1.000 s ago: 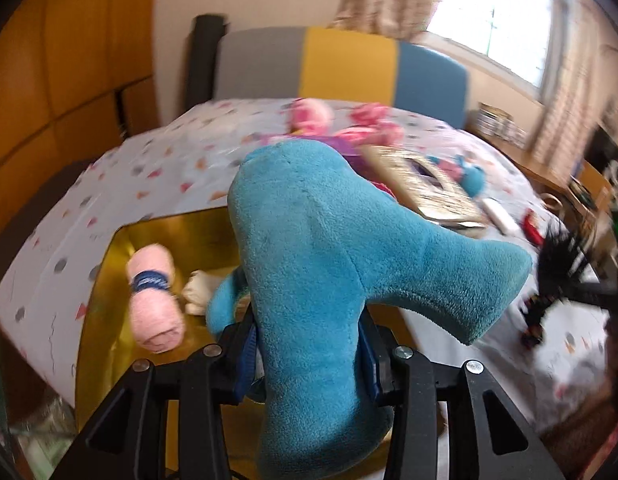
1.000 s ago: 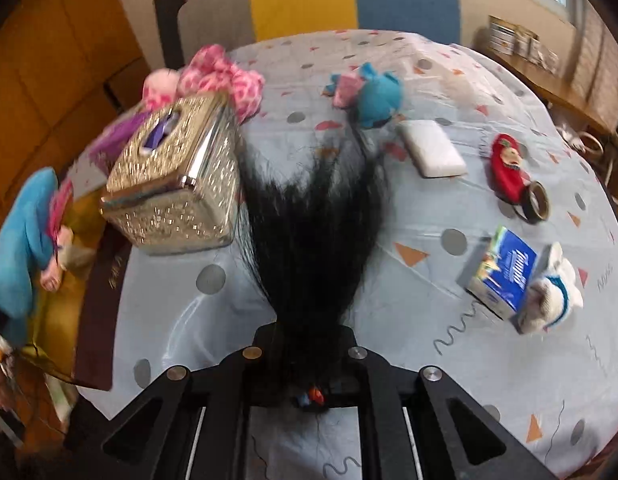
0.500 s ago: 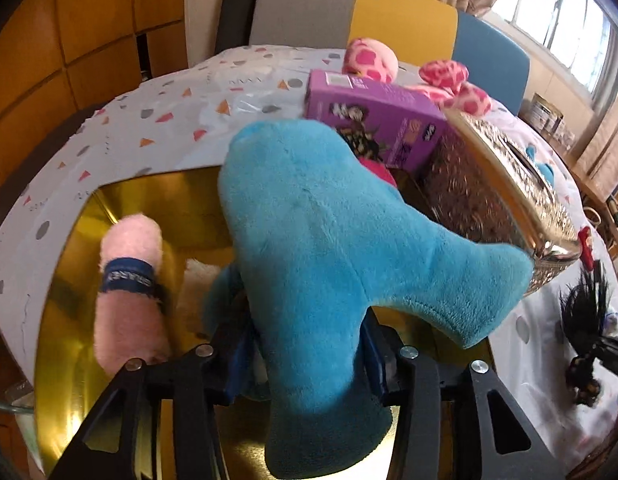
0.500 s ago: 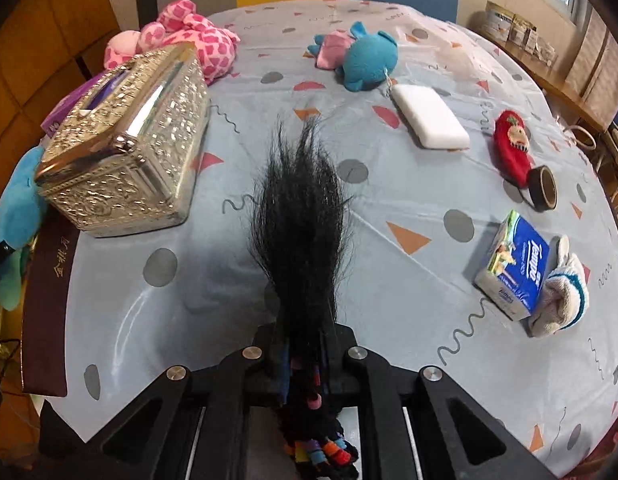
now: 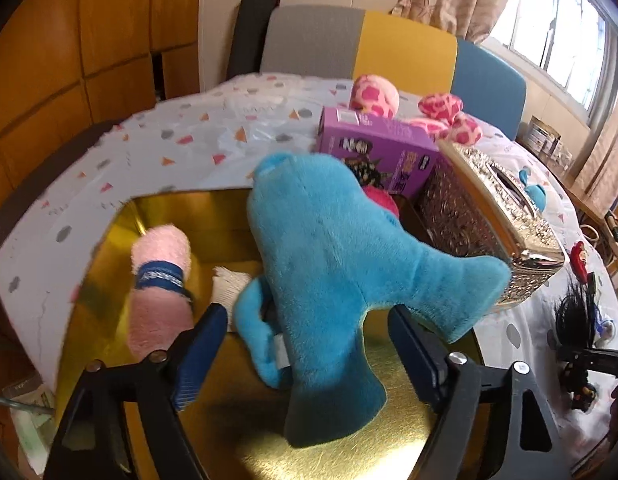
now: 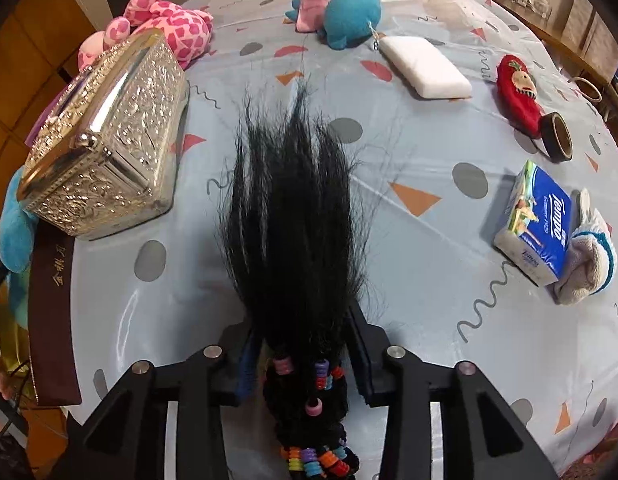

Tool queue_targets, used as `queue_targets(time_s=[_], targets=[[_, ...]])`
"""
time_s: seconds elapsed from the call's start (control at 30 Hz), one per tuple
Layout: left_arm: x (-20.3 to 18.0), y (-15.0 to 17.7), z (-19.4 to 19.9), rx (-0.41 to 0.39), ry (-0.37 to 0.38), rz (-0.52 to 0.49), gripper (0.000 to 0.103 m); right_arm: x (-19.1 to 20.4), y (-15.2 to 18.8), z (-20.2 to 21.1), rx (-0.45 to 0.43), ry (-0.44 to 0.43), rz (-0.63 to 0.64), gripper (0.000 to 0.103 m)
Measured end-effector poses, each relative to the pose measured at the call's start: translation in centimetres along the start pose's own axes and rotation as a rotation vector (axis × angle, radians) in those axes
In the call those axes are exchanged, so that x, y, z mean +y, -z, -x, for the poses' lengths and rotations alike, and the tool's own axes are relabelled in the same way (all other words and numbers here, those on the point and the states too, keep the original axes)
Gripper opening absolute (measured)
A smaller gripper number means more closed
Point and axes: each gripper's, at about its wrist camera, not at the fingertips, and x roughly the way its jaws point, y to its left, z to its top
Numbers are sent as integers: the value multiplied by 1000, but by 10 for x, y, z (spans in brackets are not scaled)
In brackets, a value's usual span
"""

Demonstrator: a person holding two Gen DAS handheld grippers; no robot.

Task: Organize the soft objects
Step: 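Lower the blue plush into the tray with left while right holds the troll doll, then carry the black-haired troll doll into the gold tray and open the right gripper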

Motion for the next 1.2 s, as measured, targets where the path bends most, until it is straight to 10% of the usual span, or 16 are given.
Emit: queue_targets(time_s=[0.2,0.83,1.2], targets=[[1,2,27,-67,-56,-4,103,5,5,-2,6,16,14,40],[10,15,58,-93,-150,28,103,24,21,-7,2,70,72,42],[21,18,65,-99,-152,49,103,27,25,1,-8,70,77,26]])
